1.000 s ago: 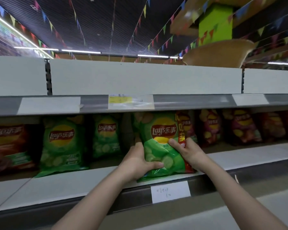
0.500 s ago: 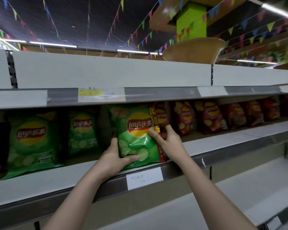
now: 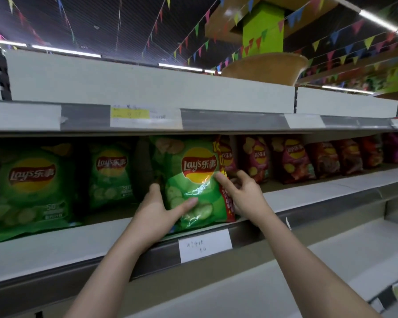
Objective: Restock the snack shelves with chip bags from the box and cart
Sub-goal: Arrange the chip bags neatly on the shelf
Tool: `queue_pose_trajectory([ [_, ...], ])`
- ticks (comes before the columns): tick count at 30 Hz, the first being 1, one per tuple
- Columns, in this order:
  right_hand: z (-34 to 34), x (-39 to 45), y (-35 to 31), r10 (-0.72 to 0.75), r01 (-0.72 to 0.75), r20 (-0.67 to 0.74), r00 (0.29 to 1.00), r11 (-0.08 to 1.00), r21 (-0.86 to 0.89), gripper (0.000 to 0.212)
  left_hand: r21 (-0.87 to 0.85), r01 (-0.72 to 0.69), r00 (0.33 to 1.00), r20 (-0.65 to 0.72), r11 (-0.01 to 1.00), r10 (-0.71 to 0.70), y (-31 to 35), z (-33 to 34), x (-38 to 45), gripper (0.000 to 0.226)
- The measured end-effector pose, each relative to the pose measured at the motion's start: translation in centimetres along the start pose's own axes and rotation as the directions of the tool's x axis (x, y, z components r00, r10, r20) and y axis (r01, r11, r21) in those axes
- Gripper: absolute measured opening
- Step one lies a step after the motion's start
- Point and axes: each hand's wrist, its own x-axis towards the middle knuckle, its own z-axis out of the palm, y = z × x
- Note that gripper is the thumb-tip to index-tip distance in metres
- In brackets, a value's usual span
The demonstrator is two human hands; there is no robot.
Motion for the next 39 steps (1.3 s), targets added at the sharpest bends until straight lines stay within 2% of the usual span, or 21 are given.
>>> queue_pose_trajectory([
  [3, -0.3, -0.4, -0.4, 0.004, 0.000, -0.055, 0.998, 0.998, 0.069, 0.038, 0.012, -0.045, 0.992, -0.115, 0.999, 0.046, -0.1, 0.1, 0.1, 0.080],
  [5, -0.3, -0.8, -0.5, -0.015, 0.020, -0.124, 0.992, 0.999, 0.033, 0.031, -0.028, -0.154, 0.961, -0.236, 0.988, 0.143, -0.6, 0.1, 0.1, 0.084],
  [7, -0.3, -1.3, -0.6, -0.045, 0.047, -0.187, 0.981, 0.999, 0.006, 0.024, -0.086, -0.315, 0.891, -0.370, 0.945, 0.264, -0.7, 0.3, -0.2, 0.074],
  [9, -0.7, -2.3, -0.4, -0.046, 0.058, -0.189, 0.981, 0.997, 0.057, 0.011, -0.108, -0.464, 0.806, -0.463, 0.879, 0.369, -0.1, 1.1, -1.2, 0.044],
  [11, -2.0, -3.9, -0.2, -0.040, 0.056, -0.150, 0.988, 0.993, 0.105, 0.013, -0.111, -0.578, 0.745, -0.475, 0.808, 0.468, 1.4, 2.8, -2.9, 0.019],
  [13, -4.2, -6.2, 0.0, -0.042, 0.055, -0.137, 0.990, 0.994, 0.091, 0.018, -0.126, -0.649, 0.722, -0.413, 0.750, 0.555, 3.5, 5.6, -4.5, 0.016],
  [15, -7.2, -8.5, 0.5, 0.002, 0.019, -0.168, 0.986, 0.993, 0.120, 0.018, -0.227, -0.683, 0.723, -0.342, 0.694, 0.600, 6.0, 8.9, -5.9, 0.021],
  [17, -11.0, -10.4, 1.0, 0.077, -0.034, -0.231, 0.970, 0.982, 0.184, 0.023, -0.392, -0.644, 0.761, -0.241, 0.657, 0.602, 8.3, 12.2, -6.6, 0.021],
  [20, -17.6, -13.1, 1.8, 0.215, -0.154, -0.276, 0.937, 0.961, 0.228, 0.025, -0.538, -0.530, 0.801, -0.063, 0.656, 0.595, 11.2, 17.7, -6.8, 0.017],
  [22, -22.8, -15.1, 3.0, 0.273, -0.224, -0.320, 0.907, 0.957, 0.184, 0.025, -0.635, -0.420, 0.807, 0.064, 0.648, 0.586, 13.3, 22.5, -6.8, 0.021],
  [25, -30.0, -18.4, 4.2, 0.333, -0.331, -0.399, 0.854, 0.941, 0.076, 0.019, -0.740, -0.294, 0.787, 0.173, 0.606, 0.593, 16.9, 29.6, -7.3, 0.028],
  [28, -36.4, -22.1, 4.7, 0.391, -0.432, -0.521, 0.759, 0.901, 0.046, 0.020, -0.826, -0.129, 0.748, 0.282, 0.548, 0.601, 21.4, 36.2, -8.9, 0.028],
  [30, -40.1, -24.6, 4.9, 0.421, -0.482, -0.587, 0.692, 0.874, 0.059, 0.024, -0.845, -0.023, 0.692, 0.372, 0.534, 0.618, 24.3, 40.1, -10.4, 0.026],
  [33, -45.3, -28.0, 5.1, 0.431, -0.571, -0.675, 0.598, 0.821, 0.019, 0.026, -0.842, 0.109, 0.570, 0.488, 0.528, 0.661, 28.6, 45.5, -13.8, 0.022],
  [39, -53.9, -32.6, 5.0, 0.377, -0.661, -0.837, 0.397, 0.750, 0.025, 0.018, -0.786, 0.238, 0.290, 0.618, 0.571, 0.730, 34.7, 53.4, -18.1, 0.014],
])
